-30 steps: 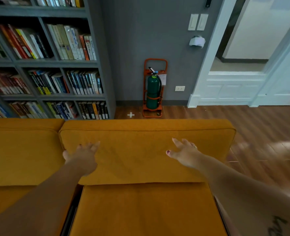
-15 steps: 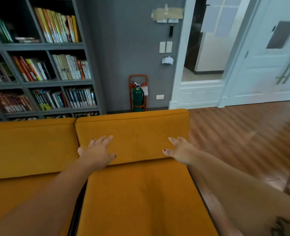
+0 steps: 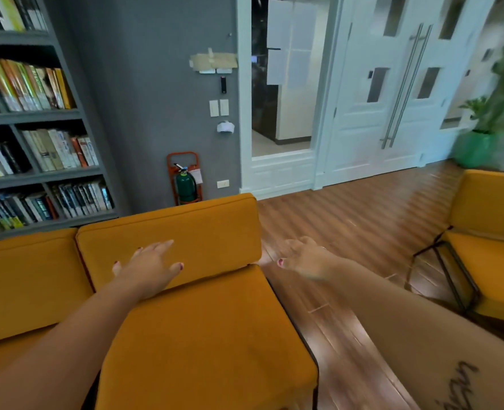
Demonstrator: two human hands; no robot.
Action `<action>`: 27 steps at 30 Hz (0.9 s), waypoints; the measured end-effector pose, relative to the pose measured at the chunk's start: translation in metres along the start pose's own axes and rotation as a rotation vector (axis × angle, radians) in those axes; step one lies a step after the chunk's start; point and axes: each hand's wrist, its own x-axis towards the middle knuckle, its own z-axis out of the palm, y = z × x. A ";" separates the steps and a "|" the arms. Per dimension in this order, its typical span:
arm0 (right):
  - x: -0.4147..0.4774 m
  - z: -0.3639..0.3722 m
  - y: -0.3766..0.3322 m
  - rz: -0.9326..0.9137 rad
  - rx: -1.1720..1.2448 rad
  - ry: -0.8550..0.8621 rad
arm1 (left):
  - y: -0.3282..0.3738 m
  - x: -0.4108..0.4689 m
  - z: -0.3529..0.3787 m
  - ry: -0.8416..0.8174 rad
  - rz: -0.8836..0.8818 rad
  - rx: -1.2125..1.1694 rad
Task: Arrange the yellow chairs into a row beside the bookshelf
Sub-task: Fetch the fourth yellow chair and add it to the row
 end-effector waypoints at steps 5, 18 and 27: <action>-0.038 -0.024 0.058 0.022 -0.011 0.049 | 0.059 -0.023 0.005 0.028 0.050 -0.001; -0.160 -0.107 0.307 0.135 -0.008 0.140 | 0.326 -0.101 0.072 -0.011 0.262 -0.115; -0.199 -0.140 0.427 0.156 0.058 0.171 | 0.448 -0.129 0.124 -0.105 0.282 -0.091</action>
